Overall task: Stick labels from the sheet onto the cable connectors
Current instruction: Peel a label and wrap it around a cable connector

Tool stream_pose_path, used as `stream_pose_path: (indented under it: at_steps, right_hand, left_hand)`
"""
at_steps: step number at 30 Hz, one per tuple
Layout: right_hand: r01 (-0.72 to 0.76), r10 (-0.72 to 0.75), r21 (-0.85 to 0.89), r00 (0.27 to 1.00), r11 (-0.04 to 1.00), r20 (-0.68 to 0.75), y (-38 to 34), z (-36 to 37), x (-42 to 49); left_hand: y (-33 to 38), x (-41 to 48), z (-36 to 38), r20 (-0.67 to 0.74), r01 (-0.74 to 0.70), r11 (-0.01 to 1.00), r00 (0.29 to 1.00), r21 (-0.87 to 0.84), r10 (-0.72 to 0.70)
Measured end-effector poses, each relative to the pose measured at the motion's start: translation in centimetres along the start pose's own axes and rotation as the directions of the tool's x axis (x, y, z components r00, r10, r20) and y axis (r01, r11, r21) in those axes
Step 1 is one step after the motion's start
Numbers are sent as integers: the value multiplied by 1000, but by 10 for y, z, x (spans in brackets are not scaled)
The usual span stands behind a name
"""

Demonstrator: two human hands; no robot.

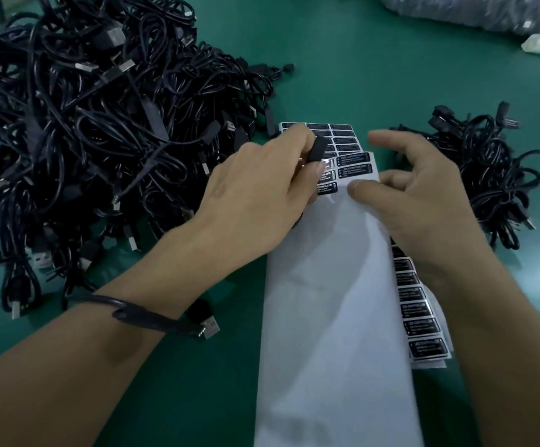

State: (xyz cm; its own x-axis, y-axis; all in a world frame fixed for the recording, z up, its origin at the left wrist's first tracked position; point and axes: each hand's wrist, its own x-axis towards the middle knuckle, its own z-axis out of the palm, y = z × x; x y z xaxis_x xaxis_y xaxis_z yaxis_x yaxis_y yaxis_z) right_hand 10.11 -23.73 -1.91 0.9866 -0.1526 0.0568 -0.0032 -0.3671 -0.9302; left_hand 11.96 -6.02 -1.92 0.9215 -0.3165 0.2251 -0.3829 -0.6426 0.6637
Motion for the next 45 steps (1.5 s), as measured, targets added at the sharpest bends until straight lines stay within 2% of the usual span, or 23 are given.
stream_pose_path:
  at_steps: [4,8,12,18,22,28,37,45]
  right_hand:
    - [-107,99,158,994,982,52,-2,1,1]
    - [-166,162,202,986,965,33,-3,2,1]
    - [-171,174,202,985,964,1,-2,7,1]
    - [-180,176,186,984,966,37,-4,10,1]
    - [-201,181,245,978,948,104,-6,12,-1]
    - [-211,193,357,977,910,87,-7,12,-1]
    - [-274,274,428,960,861,62,-6,12,0]
    - [-280,254,472,960,836,119,-7,11,-2]
  left_hand:
    - [1,0,1,-12,-3,997,1000,-75,2]
    - [-1,-1,2,17,16,996,1000,-83,-14]
    - [-4,0,4,7,29,994,1000,-106,-29]
    - [-6,1,5,-6,58,983,998,-173,-60]
    - [-7,1,5,0,57,978,998,-202,-58]
    - [-9,1,6,-57,50,967,996,-248,-66]
    - [-12,3,6,-48,13,939,998,-343,-31]
    - [-14,5,5,-36,14,931,999,-364,-29]
